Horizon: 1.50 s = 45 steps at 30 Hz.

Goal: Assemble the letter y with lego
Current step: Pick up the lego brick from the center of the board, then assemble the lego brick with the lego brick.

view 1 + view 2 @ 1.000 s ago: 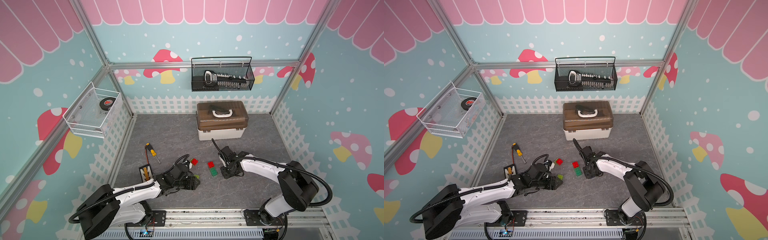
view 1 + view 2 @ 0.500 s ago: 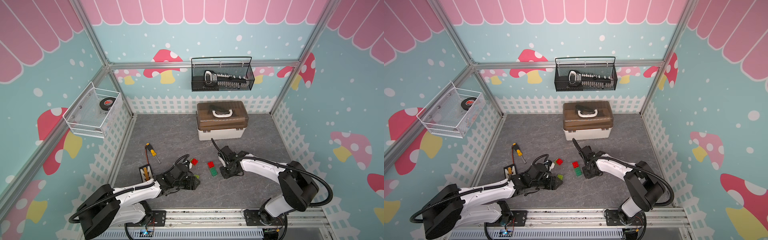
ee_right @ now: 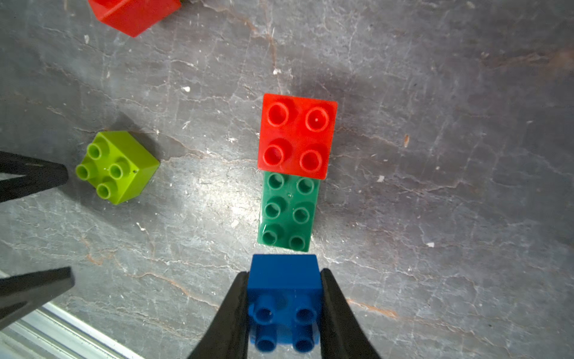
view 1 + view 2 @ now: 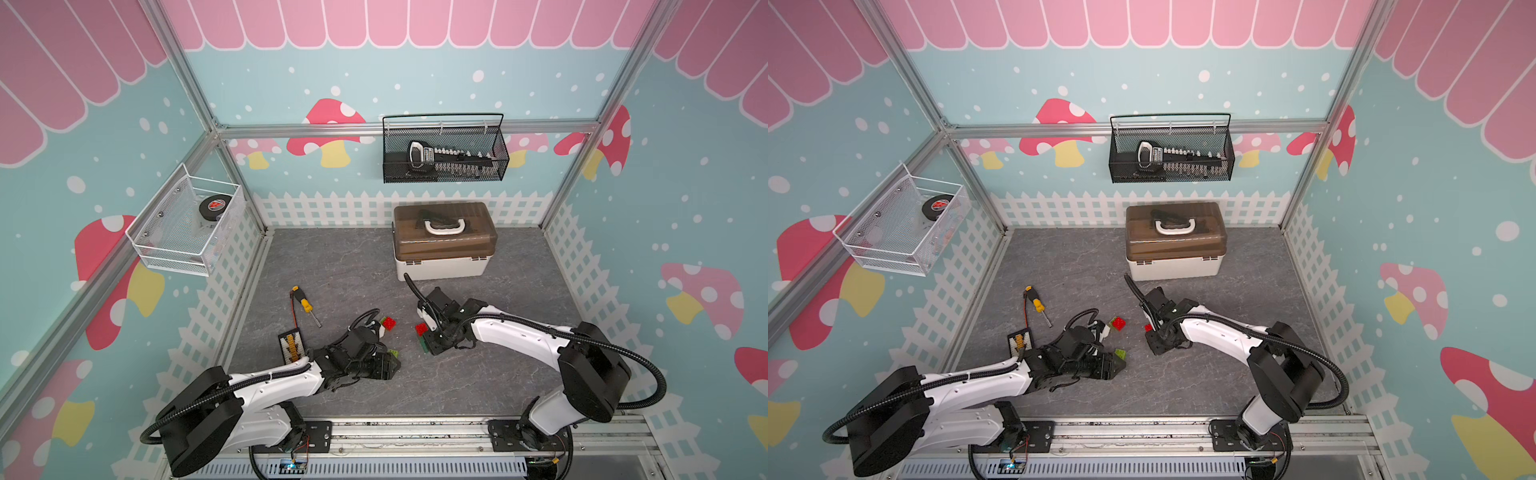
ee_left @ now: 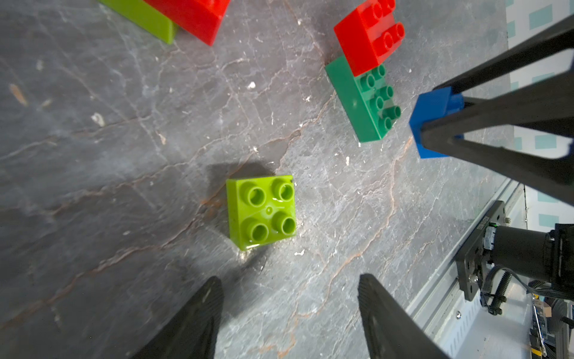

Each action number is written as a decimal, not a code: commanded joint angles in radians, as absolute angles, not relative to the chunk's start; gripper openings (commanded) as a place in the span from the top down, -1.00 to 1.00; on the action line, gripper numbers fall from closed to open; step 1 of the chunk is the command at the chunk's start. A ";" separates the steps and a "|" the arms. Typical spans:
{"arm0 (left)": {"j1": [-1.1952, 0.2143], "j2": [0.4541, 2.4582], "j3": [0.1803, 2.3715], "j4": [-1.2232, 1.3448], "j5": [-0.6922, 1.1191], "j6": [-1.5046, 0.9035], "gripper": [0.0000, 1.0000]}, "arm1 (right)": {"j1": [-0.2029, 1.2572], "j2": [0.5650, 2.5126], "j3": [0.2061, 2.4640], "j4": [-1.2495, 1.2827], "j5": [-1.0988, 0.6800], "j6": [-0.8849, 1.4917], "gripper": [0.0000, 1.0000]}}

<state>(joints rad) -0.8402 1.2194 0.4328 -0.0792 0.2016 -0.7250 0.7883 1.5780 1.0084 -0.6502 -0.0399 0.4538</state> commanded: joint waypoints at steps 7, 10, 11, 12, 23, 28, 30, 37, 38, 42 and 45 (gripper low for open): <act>-0.846 1.196 0.445 -0.072 0.187 -0.708 -0.41 | 0.793 1.644 1.031 -0.658 -0.058 0.465 0.62; -0.845 1.196 0.440 -0.069 0.185 -0.707 -0.41 | 0.793 1.651 1.030 -0.656 -0.057 0.466 0.62; -0.845 1.197 0.440 -0.070 0.186 -0.706 -0.41 | 0.793 1.655 1.031 -0.657 -0.056 0.469 0.62; -0.845 1.198 0.440 -0.069 0.184 -0.707 -0.41 | 0.793 1.659 1.031 -0.657 -0.059 0.472 0.62; -0.845 1.200 0.431 -0.060 0.179 -0.704 -0.41 | 0.810 1.682 1.032 -0.701 -0.049 0.477 0.63; -0.845 1.204 0.431 -0.061 0.180 -0.702 -0.41 | 0.818 1.733 1.060 -0.729 -0.030 0.481 0.64; -0.845 1.200 0.427 -0.060 0.177 -0.703 -0.41 | 0.820 1.759 1.073 -0.751 -0.013 0.489 0.64; -0.845 1.187 0.415 -0.061 0.166 -0.703 -0.41 | 0.853 1.805 1.092 -0.790 0.037 0.547 0.66; -0.845 1.188 0.415 -0.062 0.166 -0.700 -0.41 | 0.853 1.808 1.092 -0.792 0.034 0.552 0.65; -0.845 1.190 0.419 -0.065 0.168 -0.694 -0.41 | 0.854 1.797 1.101 -0.797 0.028 0.552 0.66; -0.845 1.188 0.419 -0.067 0.167 -0.692 -0.41 | 0.853 1.733 1.103 -0.785 0.024 0.541 0.65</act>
<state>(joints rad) -0.8402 1.2022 0.4259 -0.0772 0.1829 -0.7029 0.8463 1.7332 1.1328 -0.7391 0.0261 0.5247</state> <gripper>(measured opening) 0.705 0.314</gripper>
